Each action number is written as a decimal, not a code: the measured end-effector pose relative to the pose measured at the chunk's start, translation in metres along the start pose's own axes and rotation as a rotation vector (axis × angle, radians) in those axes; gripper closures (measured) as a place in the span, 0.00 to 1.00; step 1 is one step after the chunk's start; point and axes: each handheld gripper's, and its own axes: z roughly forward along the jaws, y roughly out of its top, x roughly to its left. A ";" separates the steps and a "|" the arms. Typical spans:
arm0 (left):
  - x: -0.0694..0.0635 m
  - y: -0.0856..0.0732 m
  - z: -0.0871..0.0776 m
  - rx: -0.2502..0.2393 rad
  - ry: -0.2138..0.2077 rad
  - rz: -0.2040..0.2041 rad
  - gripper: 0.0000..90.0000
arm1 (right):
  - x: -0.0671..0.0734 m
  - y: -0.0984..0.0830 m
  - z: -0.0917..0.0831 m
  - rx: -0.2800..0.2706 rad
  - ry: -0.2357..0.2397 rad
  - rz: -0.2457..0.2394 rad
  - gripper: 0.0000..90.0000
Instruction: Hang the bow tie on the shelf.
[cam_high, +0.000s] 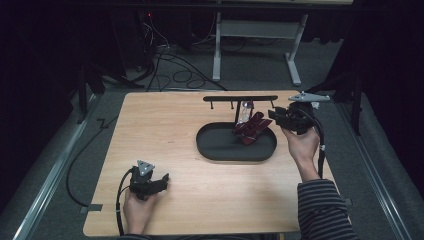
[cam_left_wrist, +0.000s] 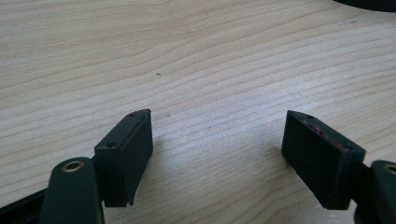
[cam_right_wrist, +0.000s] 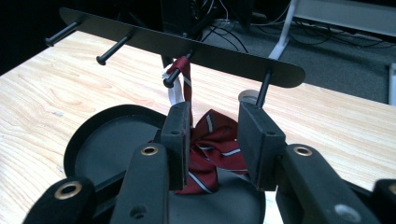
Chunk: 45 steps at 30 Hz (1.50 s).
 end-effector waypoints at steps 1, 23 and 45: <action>0.000 0.000 0.000 0.000 0.000 0.000 0.28 | 0.000 0.000 0.000 0.000 0.000 0.000 0.74; 0.000 0.000 0.000 0.000 -0.001 0.001 0.28 | -0.010 -0.024 -0.023 -0.029 0.014 0.036 0.71; 0.000 0.000 0.000 0.000 0.000 0.001 0.28 | -0.019 -0.053 -0.041 -0.047 0.021 0.073 0.69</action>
